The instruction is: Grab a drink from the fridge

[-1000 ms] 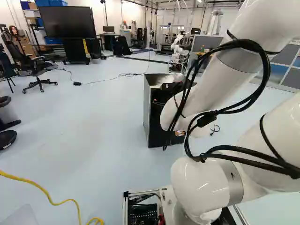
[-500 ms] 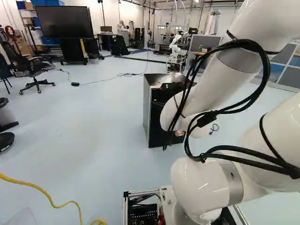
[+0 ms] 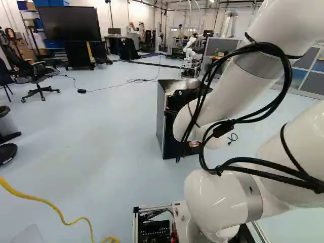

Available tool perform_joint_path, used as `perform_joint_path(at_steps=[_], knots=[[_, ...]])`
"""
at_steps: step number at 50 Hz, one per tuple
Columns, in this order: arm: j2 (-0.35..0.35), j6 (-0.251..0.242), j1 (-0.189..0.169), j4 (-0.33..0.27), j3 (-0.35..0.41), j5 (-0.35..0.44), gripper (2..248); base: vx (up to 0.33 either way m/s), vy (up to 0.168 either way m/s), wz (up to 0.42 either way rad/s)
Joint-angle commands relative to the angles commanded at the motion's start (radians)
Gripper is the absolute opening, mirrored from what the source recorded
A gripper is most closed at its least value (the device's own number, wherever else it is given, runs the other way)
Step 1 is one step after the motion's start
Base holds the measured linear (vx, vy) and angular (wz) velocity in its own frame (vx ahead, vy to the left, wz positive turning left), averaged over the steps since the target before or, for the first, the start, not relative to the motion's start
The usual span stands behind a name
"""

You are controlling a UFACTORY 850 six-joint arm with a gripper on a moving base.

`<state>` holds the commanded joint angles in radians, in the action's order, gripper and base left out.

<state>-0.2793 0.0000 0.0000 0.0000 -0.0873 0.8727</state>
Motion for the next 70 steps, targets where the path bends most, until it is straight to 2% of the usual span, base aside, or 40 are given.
perform_joint_path(at_steps=[47, 70], knots=[[0.000, 0.000, 0.000, 0.000, 0.000, 0.000, 247, -0.001, 0.047, -0.007], [0.001, 0.000, 0.012, 0.003, 0.000, 0.000, 247, 0.000, 0.008, -0.001]])
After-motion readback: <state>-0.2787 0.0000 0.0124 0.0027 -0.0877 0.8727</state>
